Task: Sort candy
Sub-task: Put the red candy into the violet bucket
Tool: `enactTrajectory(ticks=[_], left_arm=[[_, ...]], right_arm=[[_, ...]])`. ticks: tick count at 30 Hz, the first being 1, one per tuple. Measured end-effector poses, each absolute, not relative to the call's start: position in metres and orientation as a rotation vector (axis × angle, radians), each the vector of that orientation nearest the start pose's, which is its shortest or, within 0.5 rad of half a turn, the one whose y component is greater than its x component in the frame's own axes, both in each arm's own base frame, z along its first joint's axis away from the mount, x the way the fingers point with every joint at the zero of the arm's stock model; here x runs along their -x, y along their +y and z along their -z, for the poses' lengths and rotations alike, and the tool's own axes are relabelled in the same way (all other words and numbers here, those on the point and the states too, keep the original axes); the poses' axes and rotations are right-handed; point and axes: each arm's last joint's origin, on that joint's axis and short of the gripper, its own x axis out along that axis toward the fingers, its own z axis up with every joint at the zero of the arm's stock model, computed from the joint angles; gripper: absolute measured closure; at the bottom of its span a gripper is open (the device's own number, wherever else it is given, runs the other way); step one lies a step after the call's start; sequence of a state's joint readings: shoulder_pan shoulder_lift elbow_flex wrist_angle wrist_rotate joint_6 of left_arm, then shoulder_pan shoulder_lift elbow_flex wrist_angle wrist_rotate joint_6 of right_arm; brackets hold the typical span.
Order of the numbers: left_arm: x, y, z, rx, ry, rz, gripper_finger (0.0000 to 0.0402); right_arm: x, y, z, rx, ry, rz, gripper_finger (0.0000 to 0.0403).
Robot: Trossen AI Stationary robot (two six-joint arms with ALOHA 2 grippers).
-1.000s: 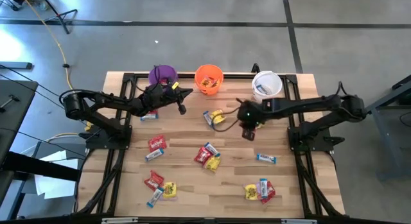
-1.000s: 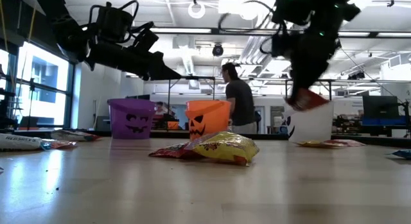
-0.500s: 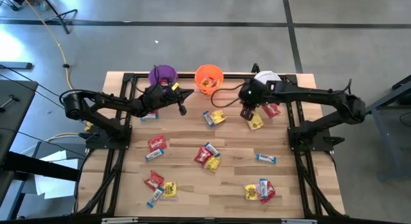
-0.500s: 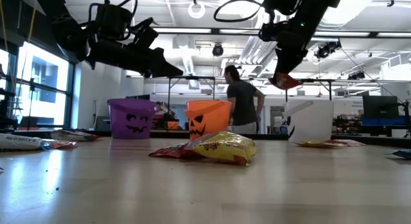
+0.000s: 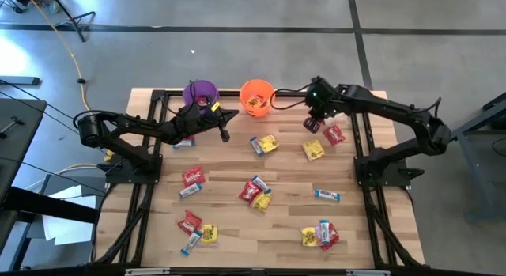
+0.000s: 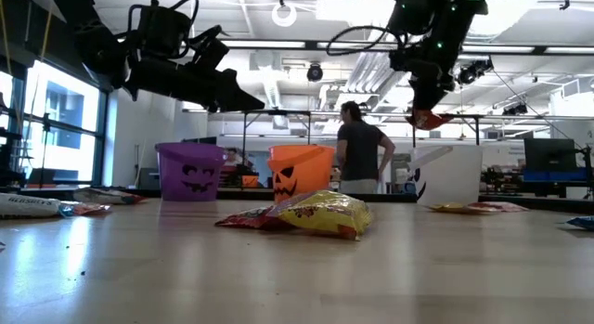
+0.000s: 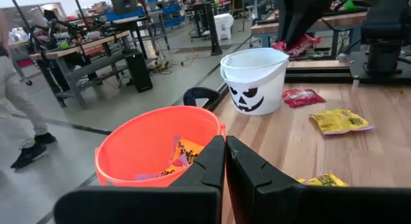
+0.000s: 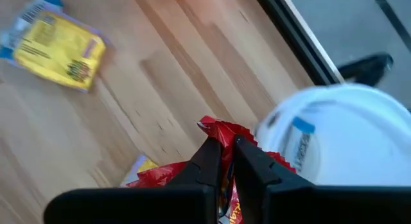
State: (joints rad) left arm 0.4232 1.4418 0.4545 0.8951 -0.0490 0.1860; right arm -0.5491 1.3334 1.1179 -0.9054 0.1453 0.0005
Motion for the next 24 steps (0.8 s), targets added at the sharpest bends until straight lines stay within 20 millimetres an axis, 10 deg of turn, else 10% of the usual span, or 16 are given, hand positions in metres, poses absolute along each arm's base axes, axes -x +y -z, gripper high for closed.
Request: enactTrajectory(ticks=[24], left_arm=[[-0.243, 0.111, -0.185, -0.165, 0.134, -0.461, 0.0401]], right_arm=[[-0.163, -0.160, -0.272, -0.511, 1.322, 0.794, 0.0384]])
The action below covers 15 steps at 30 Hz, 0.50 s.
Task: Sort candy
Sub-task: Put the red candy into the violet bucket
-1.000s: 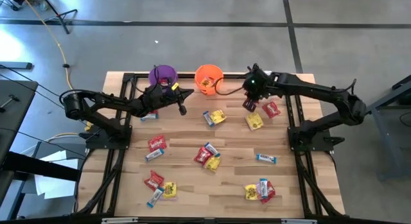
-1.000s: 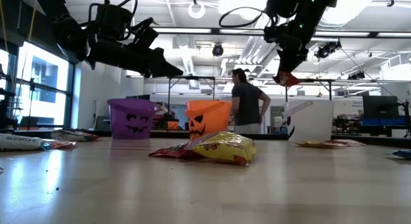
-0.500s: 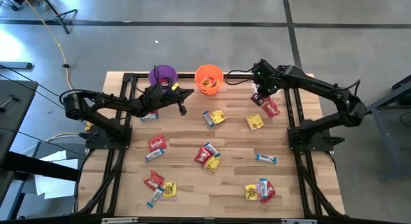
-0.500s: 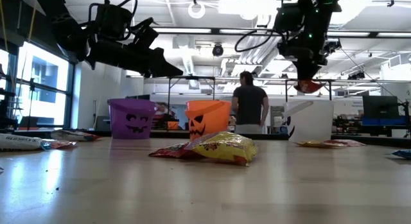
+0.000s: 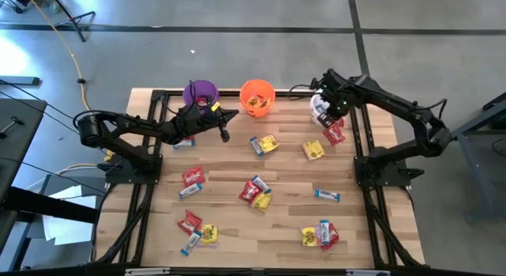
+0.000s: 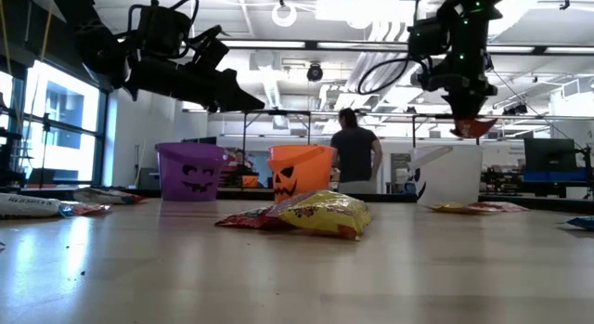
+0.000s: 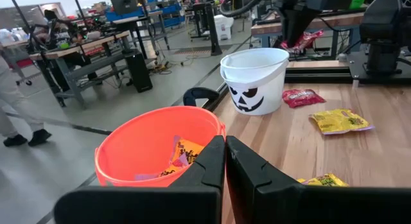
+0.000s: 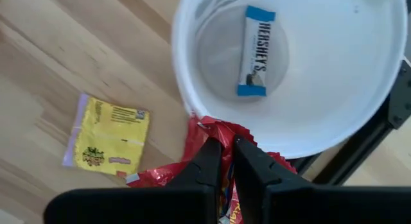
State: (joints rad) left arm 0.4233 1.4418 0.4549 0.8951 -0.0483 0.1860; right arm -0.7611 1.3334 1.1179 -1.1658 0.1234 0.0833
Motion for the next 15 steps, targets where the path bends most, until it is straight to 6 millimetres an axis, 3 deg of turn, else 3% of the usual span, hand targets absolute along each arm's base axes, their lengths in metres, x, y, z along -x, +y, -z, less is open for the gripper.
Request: enactTrajectory(ticks=[15], left_arm=[[-0.243, 0.111, -0.185, -0.164, 0.134, -0.461, 0.0401]], right_arm=[[-0.150, -0.171, -0.271, -0.579, 1.317, 0.823, 0.0384]])
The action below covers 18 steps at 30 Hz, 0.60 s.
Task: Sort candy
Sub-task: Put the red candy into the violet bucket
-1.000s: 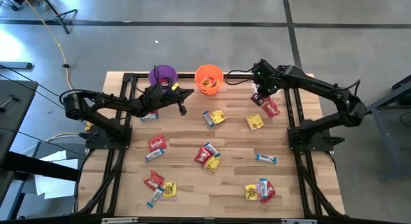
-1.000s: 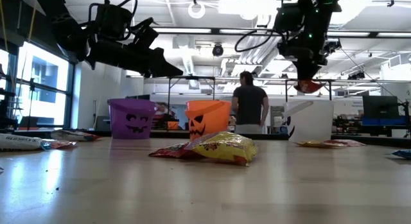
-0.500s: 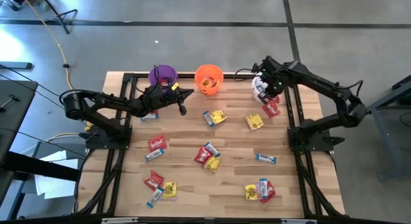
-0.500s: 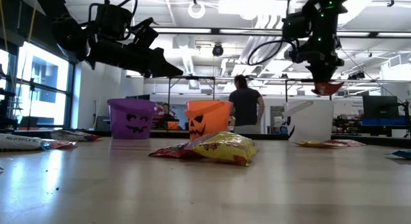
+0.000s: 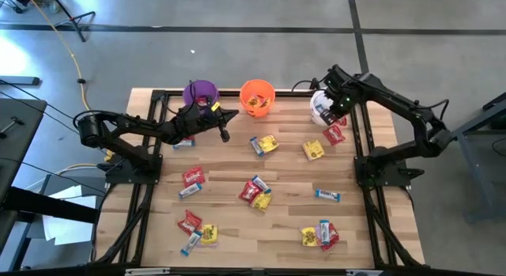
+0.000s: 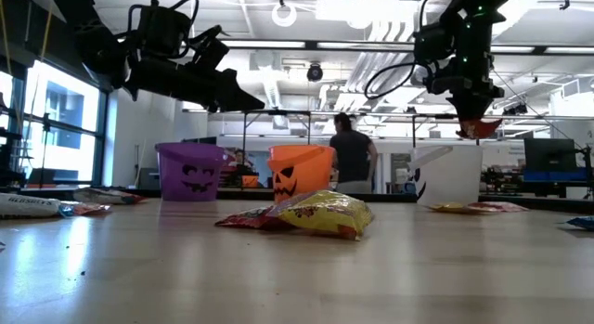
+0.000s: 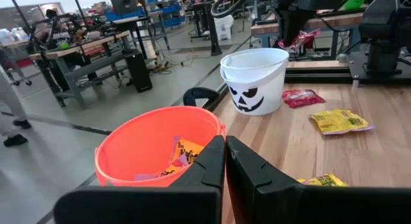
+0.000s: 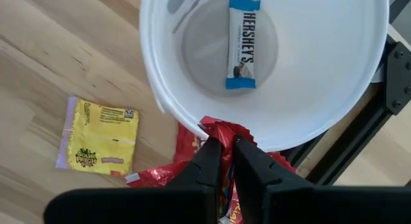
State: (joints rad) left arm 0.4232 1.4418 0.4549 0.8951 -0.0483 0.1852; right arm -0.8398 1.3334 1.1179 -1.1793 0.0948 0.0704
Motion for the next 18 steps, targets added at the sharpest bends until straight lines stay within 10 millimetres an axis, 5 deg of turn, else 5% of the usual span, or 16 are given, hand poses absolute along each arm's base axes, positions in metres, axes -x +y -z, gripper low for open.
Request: enactTrajectory(ticks=[18], left_arm=[[-0.2432, 0.1112, -0.1851, -0.164, 0.134, -0.462, 0.0401]], right_arm=[[-0.1491, -0.1721, -0.2714, -0.561, 1.317, 0.811, 0.0384]])
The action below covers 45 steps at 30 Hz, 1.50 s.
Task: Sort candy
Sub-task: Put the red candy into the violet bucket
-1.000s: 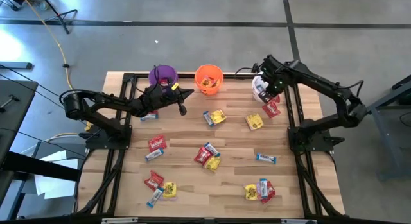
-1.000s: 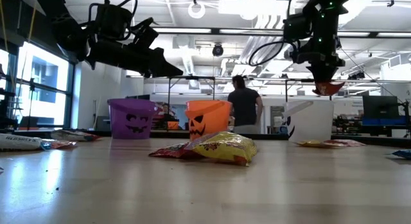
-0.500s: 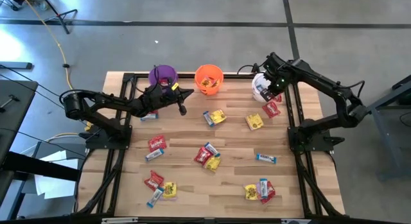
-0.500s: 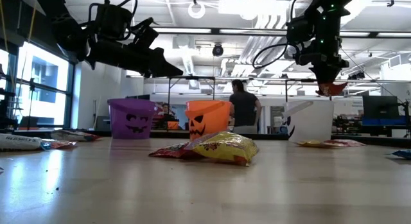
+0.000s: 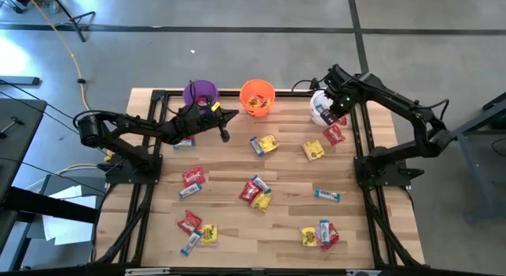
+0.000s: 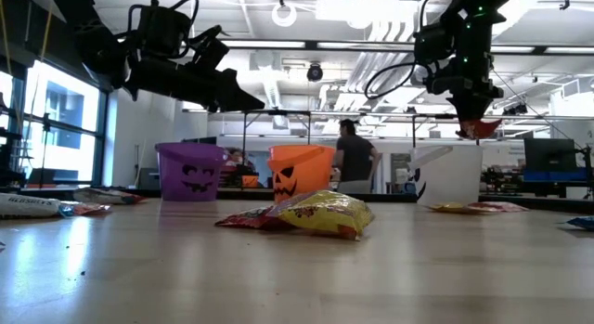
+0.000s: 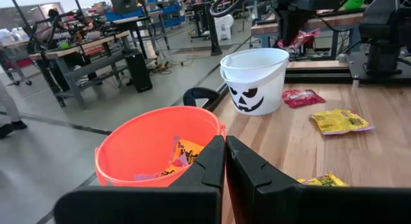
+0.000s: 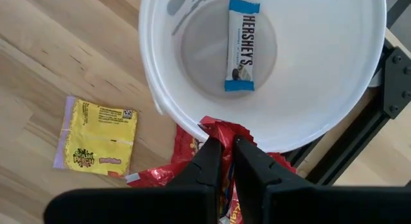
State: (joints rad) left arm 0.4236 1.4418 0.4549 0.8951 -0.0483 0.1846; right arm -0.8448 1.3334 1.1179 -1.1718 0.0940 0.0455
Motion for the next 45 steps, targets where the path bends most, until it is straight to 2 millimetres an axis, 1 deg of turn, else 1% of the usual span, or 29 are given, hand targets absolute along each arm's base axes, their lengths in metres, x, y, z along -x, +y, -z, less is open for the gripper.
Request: enactTrajectory(ticks=[8, 14, 19, 25, 29, 33, 35, 41, 45], left_arm=[[-0.244, 0.110, -0.184, -0.143, 0.135, -0.410, 0.0401], [-0.244, 0.110, -0.183, -0.092, 0.135, -0.396, 0.0401], [-0.243, 0.110, -0.182, -0.068, 0.139, -0.413, 0.0399], [-0.242, 0.112, -0.182, -0.088, 0.153, -0.479, 0.0364], [-0.242, 0.116, -0.183, -0.089, 0.151, -0.498, 0.0336], [-0.242, 0.122, -0.187, -0.084, 0.139, -0.514, 0.0320], [-0.242, 0.123, -0.189, -0.084, 0.133, -0.492, 0.0316], [-0.246, 0.116, -0.189, -0.116, 0.135, -0.436, 0.0297], [-0.250, 0.108, -0.191, -0.168, 0.131, -0.428, 0.0279]], right_arm=[[-0.151, -0.174, -0.272, -0.532, 1.300, 0.799, 0.0384], [-0.156, -0.177, -0.273, -0.560, 1.204, 0.699, 0.0384], [-0.155, -0.182, -0.274, -0.598, 1.143, 0.663, 0.0384], [-0.155, -0.191, -0.277, -0.621, 1.026, 0.578, 0.0384], [-0.163, -0.198, -0.283, -0.567, 0.893, 0.513, 0.0384], [-0.183, -0.201, -0.287, -0.462, 0.794, 0.507, 0.0384], [-0.198, -0.202, -0.287, -0.413, 0.737, 0.482, 0.0384], [-0.257, -0.203, -0.280, -0.296, 0.524, 0.386, 0.0384], [-0.300, -0.196, -0.275, -0.232, 0.338, 0.307, 0.0384]])
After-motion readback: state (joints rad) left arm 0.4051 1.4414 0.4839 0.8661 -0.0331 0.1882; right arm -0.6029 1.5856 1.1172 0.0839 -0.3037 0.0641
